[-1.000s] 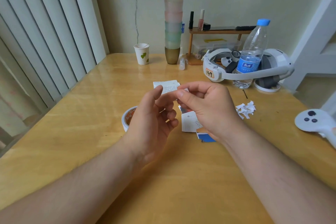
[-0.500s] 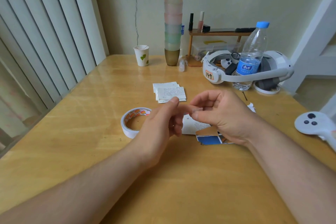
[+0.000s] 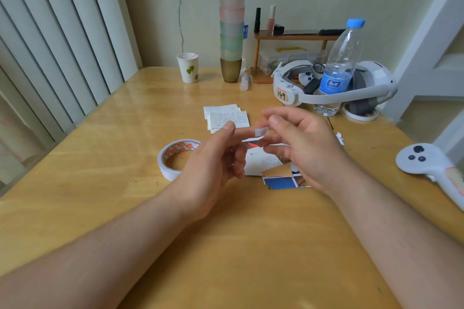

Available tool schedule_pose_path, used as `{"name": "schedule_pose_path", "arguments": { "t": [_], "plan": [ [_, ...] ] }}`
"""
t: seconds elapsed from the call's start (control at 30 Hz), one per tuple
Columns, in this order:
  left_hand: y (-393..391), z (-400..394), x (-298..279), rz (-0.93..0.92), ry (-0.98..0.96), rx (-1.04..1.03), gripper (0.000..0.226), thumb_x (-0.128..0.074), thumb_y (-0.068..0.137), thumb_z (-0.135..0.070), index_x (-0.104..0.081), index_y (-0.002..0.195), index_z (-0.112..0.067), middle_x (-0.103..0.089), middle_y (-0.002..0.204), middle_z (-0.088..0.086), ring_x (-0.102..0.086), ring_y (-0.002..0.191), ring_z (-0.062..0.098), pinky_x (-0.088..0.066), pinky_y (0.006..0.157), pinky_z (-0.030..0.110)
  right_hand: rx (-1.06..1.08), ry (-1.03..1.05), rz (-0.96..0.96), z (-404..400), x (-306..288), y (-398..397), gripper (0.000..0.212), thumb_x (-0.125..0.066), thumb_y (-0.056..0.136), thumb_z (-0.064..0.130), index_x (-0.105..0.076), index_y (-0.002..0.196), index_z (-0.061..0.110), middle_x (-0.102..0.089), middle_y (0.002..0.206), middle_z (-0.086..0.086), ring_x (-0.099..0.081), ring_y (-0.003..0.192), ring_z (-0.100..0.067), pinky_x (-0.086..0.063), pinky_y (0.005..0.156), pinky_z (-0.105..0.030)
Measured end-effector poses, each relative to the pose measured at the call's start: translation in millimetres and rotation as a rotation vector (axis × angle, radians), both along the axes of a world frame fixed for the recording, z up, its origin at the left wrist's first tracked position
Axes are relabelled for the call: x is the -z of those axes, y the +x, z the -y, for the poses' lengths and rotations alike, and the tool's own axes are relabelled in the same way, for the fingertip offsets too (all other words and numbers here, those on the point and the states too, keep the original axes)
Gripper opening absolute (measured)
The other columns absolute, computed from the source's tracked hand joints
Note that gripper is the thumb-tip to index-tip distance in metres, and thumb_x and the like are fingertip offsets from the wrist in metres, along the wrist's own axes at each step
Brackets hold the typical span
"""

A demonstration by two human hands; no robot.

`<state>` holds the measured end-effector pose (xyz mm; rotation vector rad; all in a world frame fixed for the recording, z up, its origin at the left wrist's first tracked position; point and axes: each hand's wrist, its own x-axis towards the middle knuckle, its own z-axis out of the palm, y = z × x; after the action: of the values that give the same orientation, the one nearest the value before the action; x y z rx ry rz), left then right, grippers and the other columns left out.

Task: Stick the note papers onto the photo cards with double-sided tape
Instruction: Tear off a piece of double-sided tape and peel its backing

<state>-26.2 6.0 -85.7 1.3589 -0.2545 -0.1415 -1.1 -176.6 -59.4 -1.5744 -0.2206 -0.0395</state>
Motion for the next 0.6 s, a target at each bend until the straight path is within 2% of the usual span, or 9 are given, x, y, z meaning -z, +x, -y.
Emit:
{"name": "schedule_pose_path", "arguments": {
  "t": [0.07, 0.17, 0.27, 0.33, 0.43, 0.53, 0.6],
  "plan": [
    [-1, 0, -2, -0.036, -0.042, 0.0, 0.054, -0.048, 0.1, -0.056, -0.078, 0.121, -0.016, -0.042, 0.078, 0.002, -0.041, 0.067, 0.015, -0.038, 0.071, 0.033, 0.105, -0.061, 0.061, 4, 1, 2, 0.019, -0.058, 0.106, 0.016, -0.072, 0.115, 0.024, -0.078, 0.101, 0.001, -0.074, 0.081, -0.017, -0.061, 0.076, -0.032],
    [-3, 0, -4, -0.077, -0.084, 0.016, 0.055, -0.044, 0.094, -0.057, -0.083, 0.109, -0.021, -0.042, 0.078, 0.003, -0.04, 0.066, 0.015, -0.036, 0.071, 0.034, 0.294, -0.14, 0.195, 11, -1, 4, 0.014, -0.065, 0.101, 0.018, -0.075, 0.106, 0.028, -0.075, 0.093, 0.006, -0.069, 0.078, -0.011, -0.06, 0.075, -0.03],
    [-3, 0, -4, -0.087, -0.096, 0.02, 0.056, -0.04, 0.099, -0.055, -0.083, 0.11, -0.021, -0.044, 0.079, 0.001, -0.04, 0.066, 0.014, -0.037, 0.071, 0.033, 0.329, -0.251, 0.359, 13, -4, -2, 0.016, -0.072, 0.095, 0.019, -0.074, 0.089, 0.033, -0.073, 0.084, 0.012, -0.065, 0.076, -0.005, -0.058, 0.076, -0.026],
    [-3, 0, -3, -0.084, -0.097, 0.016, 0.057, -0.041, 0.101, -0.057, -0.081, 0.114, -0.019, -0.045, 0.079, 0.001, -0.041, 0.066, 0.014, -0.037, 0.071, 0.033, 0.299, -0.353, 0.423, 8, -3, -8, 0.017, -0.075, 0.091, 0.017, -0.074, 0.084, 0.032, -0.073, 0.08, 0.012, -0.065, 0.072, -0.005, -0.056, 0.07, -0.024],
    [-3, 0, -1, -0.045, -0.068, 0.006, 0.059, -0.043, 0.096, -0.061, -0.079, 0.118, -0.02, -0.046, 0.08, 0.002, -0.043, 0.067, 0.015, -0.039, 0.071, 0.033, 0.236, -0.416, 0.434, -3, 2, -13, 0.009, -0.077, 0.087, 0.02, -0.077, 0.081, 0.027, -0.072, 0.074, 0.008, -0.065, 0.066, -0.011, -0.053, 0.062, -0.022],
    [-3, -1, 2, 0.088, 0.059, -0.001, 0.059, -0.037, 0.096, -0.065, -0.078, 0.122, -0.031, -0.044, 0.084, 0.004, -0.042, 0.073, 0.017, -0.04, 0.075, 0.036, 0.242, -0.407, 0.39, -8, 5, -11, 0.012, -0.079, 0.086, 0.019, -0.076, 0.078, 0.027, -0.073, 0.072, 0.01, -0.064, 0.063, -0.007, -0.05, 0.061, -0.02],
    [-5, -1, 2, 0.161, 0.139, -0.011, 0.061, -0.036, 0.093, -0.069, -0.074, 0.128, -0.037, -0.045, 0.085, 0.002, -0.043, 0.077, 0.019, -0.041, 0.079, 0.039, 0.262, -0.391, 0.35, -9, 7, -10, 0.012, -0.079, 0.085, 0.019, -0.076, 0.077, 0.028, -0.074, 0.072, 0.011, -0.064, 0.063, -0.005, -0.052, 0.062, -0.024]
  ]
}}
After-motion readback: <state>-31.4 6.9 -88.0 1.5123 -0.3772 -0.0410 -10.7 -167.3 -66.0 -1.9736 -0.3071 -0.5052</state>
